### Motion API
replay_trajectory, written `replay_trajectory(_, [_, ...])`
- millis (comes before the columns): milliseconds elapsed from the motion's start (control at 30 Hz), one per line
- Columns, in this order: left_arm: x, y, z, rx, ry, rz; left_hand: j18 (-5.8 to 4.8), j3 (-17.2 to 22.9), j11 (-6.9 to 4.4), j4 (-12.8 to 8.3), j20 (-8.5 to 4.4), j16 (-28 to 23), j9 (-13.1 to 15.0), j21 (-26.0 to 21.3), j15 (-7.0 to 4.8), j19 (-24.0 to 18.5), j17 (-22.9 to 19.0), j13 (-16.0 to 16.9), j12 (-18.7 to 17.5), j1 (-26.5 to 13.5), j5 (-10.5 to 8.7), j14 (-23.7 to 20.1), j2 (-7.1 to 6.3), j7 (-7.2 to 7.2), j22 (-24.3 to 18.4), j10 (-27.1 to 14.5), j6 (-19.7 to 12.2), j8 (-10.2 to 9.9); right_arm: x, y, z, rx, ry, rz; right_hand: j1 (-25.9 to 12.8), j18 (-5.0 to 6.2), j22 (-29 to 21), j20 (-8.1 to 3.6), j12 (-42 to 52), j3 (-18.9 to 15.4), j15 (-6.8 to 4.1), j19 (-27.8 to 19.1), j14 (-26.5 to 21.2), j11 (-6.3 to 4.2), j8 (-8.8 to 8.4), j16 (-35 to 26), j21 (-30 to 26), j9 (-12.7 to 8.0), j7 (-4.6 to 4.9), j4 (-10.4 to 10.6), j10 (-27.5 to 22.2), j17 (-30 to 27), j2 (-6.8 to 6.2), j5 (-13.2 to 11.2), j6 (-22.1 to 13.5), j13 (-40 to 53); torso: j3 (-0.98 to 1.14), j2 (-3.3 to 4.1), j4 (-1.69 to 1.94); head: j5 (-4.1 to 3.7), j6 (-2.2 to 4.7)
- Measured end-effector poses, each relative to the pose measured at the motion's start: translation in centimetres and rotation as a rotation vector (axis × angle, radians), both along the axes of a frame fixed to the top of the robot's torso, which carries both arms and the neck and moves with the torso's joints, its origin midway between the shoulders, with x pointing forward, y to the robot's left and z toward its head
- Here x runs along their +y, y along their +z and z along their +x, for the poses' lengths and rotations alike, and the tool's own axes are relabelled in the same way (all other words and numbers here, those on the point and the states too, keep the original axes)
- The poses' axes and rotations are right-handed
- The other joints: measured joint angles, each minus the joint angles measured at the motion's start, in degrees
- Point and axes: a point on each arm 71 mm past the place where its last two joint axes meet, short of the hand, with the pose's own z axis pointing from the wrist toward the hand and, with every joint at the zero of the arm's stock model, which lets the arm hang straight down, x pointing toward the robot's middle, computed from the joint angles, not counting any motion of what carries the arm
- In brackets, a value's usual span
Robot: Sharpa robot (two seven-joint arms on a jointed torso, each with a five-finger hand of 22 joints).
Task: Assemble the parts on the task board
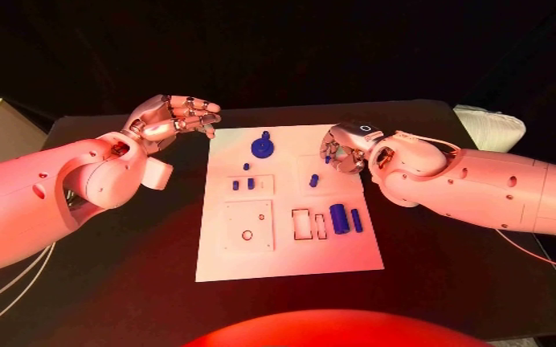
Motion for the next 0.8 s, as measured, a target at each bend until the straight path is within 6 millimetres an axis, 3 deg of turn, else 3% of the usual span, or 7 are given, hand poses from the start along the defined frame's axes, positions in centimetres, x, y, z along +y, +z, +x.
replay_trajectory(467, [0.2, -0.2, 0.3, 0.01, 0.014, -0.009, 0.0, -0.16, 0.22, -0.16, 0.0, -0.52, -0.07, 0.0, 0.21, 0.0, 0.0, -0.12, -0.38, 0.0, 0.0, 0.21, 0.0, 0.0, 0.16, -0.22, 0.0, 0.0, -0.3, 2.6, -0.6, -0.022, -0.015, 0.106, -0.03, 0.0, -0.01, 0.0, 0.14, 0.07, 0.0, 0.0, 0.0, 0.0, -0.03, 0.0, 0.0, 0.13, 0.05, -0.04, 0.0, 0.0, 0.03, -0.03, 0.04, 0.16, 0.03, 0.01, -0.07, -0.18, 0.46])
replay_trajectory(800, [0.2, -0.3, 0.3, 0.016, 0.016, -0.015, 0.0, -0.16, 0.22, -0.16, 0.0, -0.51, -0.13, 0.0, 0.21, 0.0, 0.0, -0.17, -0.38, 0.0, 0.0, 0.2, 0.0, 0.0, 0.15, -0.22, 0.0, 0.0, 2.1, 3.6, -2.4, -0.016, 0.055, 0.185, -0.2, 0.0, -0.02, 0.01, 0.14, 0.05, 0.01, 0.0, 0.01, 0.0, 0.03, 0.0, 0.22, 0.1, 0.07, -0.05, 0.0, 0.0, 0.19, -0.07, 0.03, 0.22, -0.01, 0.04, 0.03, 0.6, 0.93])
